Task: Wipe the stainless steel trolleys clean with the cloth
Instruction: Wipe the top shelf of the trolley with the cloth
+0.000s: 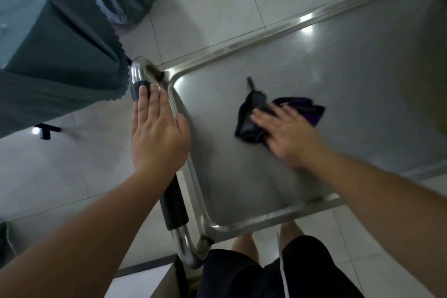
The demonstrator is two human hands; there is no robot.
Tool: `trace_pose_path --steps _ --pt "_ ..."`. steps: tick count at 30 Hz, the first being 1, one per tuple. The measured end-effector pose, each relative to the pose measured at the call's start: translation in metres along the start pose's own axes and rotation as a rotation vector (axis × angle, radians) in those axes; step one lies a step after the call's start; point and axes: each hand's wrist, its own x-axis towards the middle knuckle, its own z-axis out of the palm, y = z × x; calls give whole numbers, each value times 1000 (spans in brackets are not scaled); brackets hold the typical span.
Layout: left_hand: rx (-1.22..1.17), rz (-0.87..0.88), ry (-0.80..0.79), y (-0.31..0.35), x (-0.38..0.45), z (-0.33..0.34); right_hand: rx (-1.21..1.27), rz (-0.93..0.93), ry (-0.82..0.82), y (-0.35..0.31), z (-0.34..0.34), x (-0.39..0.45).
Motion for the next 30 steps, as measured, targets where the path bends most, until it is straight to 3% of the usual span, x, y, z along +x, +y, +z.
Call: trace_pose_path --steps 6,9,11,15,18,21,23,26,30 --pt "-23 -7 -22 3 -1 -4 80 569 103 127 -52 26" --pt "-41 -16 -18 4 -2 -5 113 945 236 96 -44 56" --pt "-45 -14 -20 4 -1 -5 182 1061 268 45 -34 80" --pt "-34 -23 -27 4 -1 -5 230 810 203 -84 -4 99" --pt "-27 -37 -11 6 0 -3 160 372 57 -163 24 101" --pt "-14 -39 -12 5 0 -1 47 -227 -171 -164 27 108" --pt "1 -24 -10 3 0 -1 -6 -460 -210 -125 19 108" --pt "-28 -12 -10 1 0 -2 -56 -380 -160 -42 -1 111" --pt "-36 0 -20 1 0 -2 16 94 -39 70 -51 128"
